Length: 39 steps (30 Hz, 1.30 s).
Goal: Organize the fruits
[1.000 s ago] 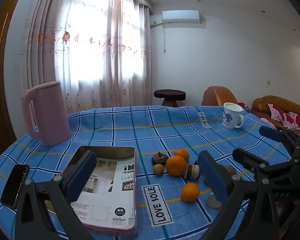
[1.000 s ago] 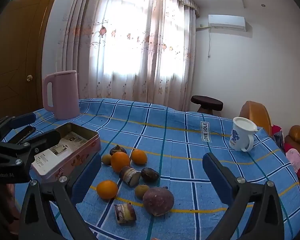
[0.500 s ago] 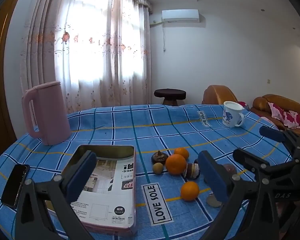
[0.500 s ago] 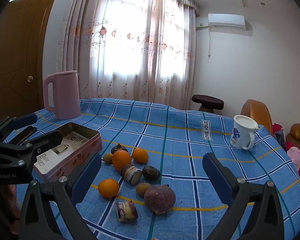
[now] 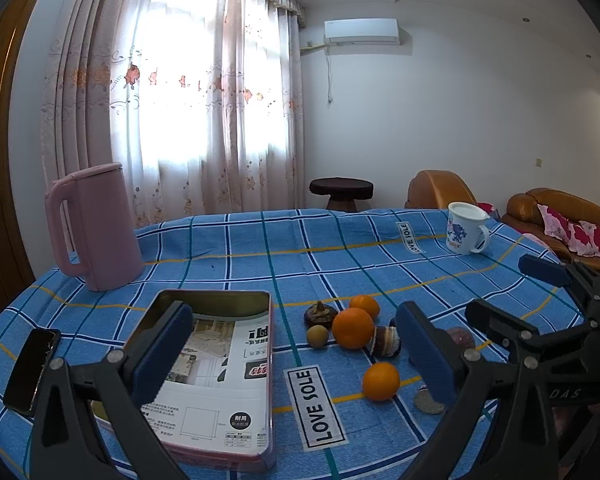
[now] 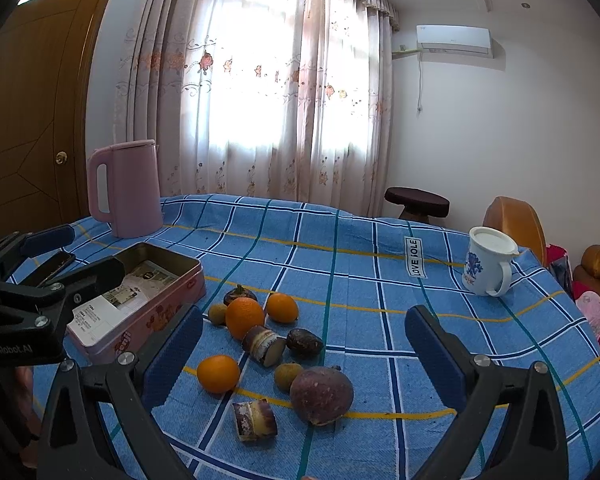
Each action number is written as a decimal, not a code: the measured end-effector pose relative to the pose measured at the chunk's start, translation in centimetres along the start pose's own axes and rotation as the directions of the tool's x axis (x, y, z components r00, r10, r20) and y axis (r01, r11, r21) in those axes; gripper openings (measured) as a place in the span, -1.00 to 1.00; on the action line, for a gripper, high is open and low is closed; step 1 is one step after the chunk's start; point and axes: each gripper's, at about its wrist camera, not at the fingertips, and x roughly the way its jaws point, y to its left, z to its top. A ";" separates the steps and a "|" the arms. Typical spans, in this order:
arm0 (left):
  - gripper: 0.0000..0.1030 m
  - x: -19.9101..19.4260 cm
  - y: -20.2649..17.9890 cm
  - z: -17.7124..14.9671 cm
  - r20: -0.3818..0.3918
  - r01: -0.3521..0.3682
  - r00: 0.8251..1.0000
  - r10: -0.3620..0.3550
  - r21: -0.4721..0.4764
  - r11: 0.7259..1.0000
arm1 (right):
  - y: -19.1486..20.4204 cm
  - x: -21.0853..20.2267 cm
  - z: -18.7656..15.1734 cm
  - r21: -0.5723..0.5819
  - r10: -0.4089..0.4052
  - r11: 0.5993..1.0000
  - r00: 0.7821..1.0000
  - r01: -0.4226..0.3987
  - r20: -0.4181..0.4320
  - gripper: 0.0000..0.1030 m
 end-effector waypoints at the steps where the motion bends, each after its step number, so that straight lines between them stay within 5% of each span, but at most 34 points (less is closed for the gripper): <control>1: 1.00 0.0 0.0 0.0 0.000 0.001 1.000 -0.001 -0.001 1.000 | 0.0 0.0 0.0 0.001 0.001 1.000 1.000 -0.001 -0.001 0.98; 39: 1.00 0.0 0.2 -0.1 0.001 -0.001 1.000 0.001 -0.002 1.000 | 0.1 0.3 -0.3 0.001 0.009 1.000 1.000 -0.009 -0.021 0.98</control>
